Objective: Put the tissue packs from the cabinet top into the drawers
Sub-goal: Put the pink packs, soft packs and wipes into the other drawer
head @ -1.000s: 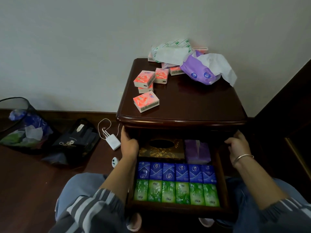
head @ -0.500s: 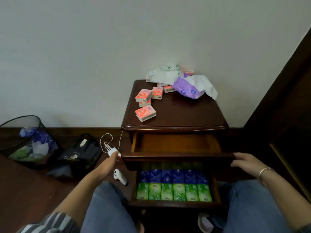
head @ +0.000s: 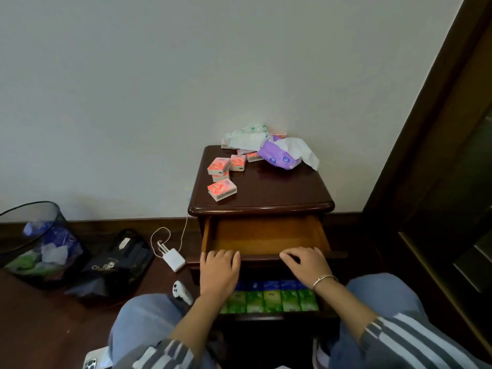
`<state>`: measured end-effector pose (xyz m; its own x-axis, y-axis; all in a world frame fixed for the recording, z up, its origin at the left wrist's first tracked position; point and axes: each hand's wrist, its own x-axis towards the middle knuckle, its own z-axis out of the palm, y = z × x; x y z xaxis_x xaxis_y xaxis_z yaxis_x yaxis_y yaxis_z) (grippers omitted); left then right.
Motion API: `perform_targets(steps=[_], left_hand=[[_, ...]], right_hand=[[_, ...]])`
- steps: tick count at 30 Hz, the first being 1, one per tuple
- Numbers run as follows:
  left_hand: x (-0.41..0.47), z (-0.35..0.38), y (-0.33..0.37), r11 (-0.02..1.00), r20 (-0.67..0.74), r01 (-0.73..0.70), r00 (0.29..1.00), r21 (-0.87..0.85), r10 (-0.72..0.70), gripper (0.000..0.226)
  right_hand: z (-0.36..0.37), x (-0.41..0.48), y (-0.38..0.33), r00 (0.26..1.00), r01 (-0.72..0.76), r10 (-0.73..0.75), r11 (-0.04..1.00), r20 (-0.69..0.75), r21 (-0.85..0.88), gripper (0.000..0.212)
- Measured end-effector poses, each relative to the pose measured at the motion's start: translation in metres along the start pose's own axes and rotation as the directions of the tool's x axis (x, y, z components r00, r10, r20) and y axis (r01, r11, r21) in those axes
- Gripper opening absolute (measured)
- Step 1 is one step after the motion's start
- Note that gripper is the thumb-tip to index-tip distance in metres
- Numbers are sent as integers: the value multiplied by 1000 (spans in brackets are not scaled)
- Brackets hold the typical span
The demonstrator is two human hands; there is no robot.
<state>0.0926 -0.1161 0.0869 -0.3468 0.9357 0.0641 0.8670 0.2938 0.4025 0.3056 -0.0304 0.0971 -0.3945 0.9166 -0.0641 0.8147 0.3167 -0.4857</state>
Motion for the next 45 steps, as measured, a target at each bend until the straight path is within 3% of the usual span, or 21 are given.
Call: perform_targets(steps=[6,13,15,17,19,21,23,25,28,34,38,42,45], left_hand=[[-31,-6,-30,953,18,12,1000,-302,-6,54],[-26,-7,-24,950,106,231,971,-211,-213,61],[-12,-13,-23,955,137,227,969,-192,-203,65],[7,-23,-21,971,53,166,986,-171,-160,61],[32,-38,-17,977,-117,96,986,-191,-119,54],[63,-55,-10,976,-304,27,948,-214,-93,44],[97,-69,0,968,-411,-2,906,-251,-104,32],[133,-77,9,952,-423,16,893,-305,-151,30],[180,-81,17,956,-393,92,897,-280,-202,44],[260,-78,24,960,-257,207,933,-189,-252,78],[302,-69,31,924,41,369,930,-100,-366,95],[320,-62,22,945,81,326,941,38,-328,68],[318,-74,10,957,54,270,963,-105,-265,62]], right_hand=[[2,-45,8,999,10,-13,994,33,113,72],[-4,-42,9,995,-78,57,962,87,261,64],[-17,-23,5,999,-34,31,973,15,228,59],[-36,7,0,990,58,-38,988,-137,146,51],[-54,45,-6,947,151,-129,987,-294,53,35],[-65,87,-11,911,152,-150,988,-384,-26,32],[-68,126,-14,928,57,-84,995,-362,-85,42],[-60,155,-15,965,-19,-24,987,-260,-161,50],[-34,178,-11,993,-82,51,951,-109,-299,58],[-5,180,-1,951,-122,-10,906,-309,-405,57],[-4,179,-4,933,-133,-18,911,-360,-390,57],[-4,178,-4,926,-126,-28,918,-377,-377,58],[-5,176,-5,921,-126,-30,921,-389,-368,58]])
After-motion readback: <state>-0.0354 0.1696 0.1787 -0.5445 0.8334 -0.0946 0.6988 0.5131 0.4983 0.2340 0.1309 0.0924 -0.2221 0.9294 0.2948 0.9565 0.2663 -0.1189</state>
